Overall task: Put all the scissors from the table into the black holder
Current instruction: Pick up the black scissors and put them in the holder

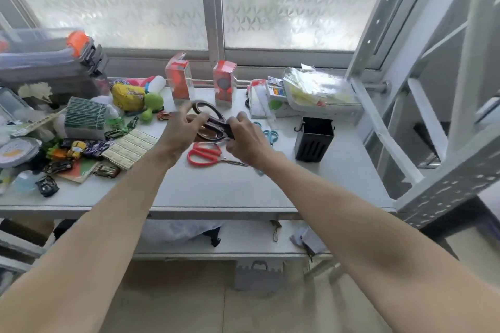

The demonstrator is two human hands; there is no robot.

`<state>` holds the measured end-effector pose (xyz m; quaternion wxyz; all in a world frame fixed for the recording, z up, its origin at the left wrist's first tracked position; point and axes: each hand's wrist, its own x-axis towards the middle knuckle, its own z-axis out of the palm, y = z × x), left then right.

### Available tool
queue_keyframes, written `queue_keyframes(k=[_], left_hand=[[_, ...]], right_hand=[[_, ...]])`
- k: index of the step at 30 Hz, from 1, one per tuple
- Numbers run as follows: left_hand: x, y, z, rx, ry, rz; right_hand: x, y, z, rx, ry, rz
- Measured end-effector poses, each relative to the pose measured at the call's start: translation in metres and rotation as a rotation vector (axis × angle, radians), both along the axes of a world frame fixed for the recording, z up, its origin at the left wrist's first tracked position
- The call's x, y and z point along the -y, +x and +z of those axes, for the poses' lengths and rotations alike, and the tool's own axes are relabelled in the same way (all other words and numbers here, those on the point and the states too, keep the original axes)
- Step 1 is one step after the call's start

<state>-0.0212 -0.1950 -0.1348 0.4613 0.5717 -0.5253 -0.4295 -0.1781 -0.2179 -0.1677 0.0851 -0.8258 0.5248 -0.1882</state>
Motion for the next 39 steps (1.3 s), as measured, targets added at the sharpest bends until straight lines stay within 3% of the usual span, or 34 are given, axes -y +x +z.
queue_keyframes(k=[6,10,12,17,20,23,33,39], left_hand=[[0.031,-0.067,0.047,0.071,-0.215,-0.095],[0.037,-0.111,0.064,-0.148,-0.224,-0.258],[0.043,-0.127,0.054,-0.218,-0.14,-0.215],[0.056,-0.158,-0.009,0.187,0.082,-0.31],[0.066,-0.174,-0.032,0.33,0.216,-0.387],[0.073,-0.186,-0.042,0.392,0.265,-0.438],[0.079,-0.198,-0.059,0.282,0.18,-0.442],[0.074,-0.198,-0.064,0.234,0.139,-0.416]], right_hand=[[0.018,-0.055,0.032,0.088,-0.177,-0.149],[0.026,-0.101,0.055,0.157,-0.263,-0.289],[0.03,-0.126,0.062,0.213,-0.253,-0.365],[0.024,-0.164,0.061,0.382,-0.215,-0.445],[0.021,-0.167,0.05,0.412,-0.17,-0.445],[0.024,-0.166,0.038,0.346,-0.109,-0.398],[0.039,-0.156,0.001,0.11,0.14,-0.409],[0.036,-0.158,-0.008,0.108,0.12,-0.417]])
